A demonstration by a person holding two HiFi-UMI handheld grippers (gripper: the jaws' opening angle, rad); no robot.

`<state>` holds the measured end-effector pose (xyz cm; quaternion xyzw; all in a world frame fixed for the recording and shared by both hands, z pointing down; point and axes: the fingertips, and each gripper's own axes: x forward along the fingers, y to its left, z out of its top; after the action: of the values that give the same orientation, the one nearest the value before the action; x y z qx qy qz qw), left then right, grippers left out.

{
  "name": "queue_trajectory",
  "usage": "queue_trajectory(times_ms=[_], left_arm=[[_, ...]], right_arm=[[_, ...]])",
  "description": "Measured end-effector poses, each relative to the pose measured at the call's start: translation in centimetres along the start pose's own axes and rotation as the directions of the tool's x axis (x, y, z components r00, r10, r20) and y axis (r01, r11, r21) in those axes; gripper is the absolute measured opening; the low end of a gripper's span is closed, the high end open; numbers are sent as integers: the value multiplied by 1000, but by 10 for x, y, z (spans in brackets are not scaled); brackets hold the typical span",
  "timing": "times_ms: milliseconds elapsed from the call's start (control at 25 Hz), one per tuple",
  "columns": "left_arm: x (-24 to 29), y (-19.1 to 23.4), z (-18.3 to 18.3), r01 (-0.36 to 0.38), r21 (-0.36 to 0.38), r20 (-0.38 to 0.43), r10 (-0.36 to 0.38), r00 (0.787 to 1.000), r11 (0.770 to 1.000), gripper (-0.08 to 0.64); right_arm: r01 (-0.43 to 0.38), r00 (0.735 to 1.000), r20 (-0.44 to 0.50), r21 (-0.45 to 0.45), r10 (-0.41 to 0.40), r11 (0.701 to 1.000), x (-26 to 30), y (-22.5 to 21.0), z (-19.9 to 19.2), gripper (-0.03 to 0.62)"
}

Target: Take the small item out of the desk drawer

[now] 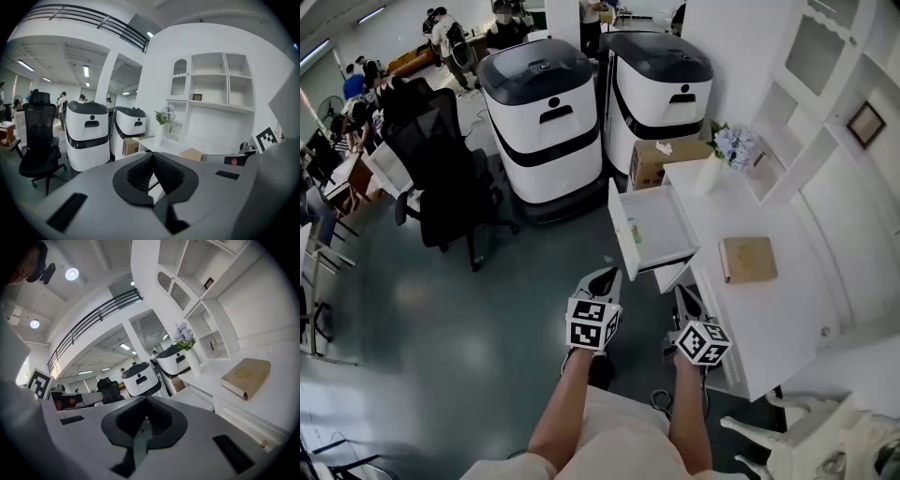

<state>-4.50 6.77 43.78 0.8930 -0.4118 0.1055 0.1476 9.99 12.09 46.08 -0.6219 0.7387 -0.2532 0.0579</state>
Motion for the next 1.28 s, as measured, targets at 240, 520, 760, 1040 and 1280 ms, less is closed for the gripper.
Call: queue_trajectory(times_ms=[240,520,760,1040,1280], left_arm=[[71,42,20,70,-6,-32,-70,997,998,17],[127,71,35,114,8,-43,-114,993,993,17],[157,73,31,120,24,-73,-118,990,992,17],[196,84,32,92,40,-114,-87,990,995,17],[222,98,39,21,40,-118,-16,993,999,17]], right_arm=[[50,998,-28,25,-49,998,76,-24,13,25],[137,990,-48,19,-136,990,126,-51,21,25],[133,982,-118,-123,-147,983,161,-63,26,25],[29,965,-250,-212,-83,977,226,-73,30,25],[-30,945,-325,-220,-44,975,269,-96,37,25]])
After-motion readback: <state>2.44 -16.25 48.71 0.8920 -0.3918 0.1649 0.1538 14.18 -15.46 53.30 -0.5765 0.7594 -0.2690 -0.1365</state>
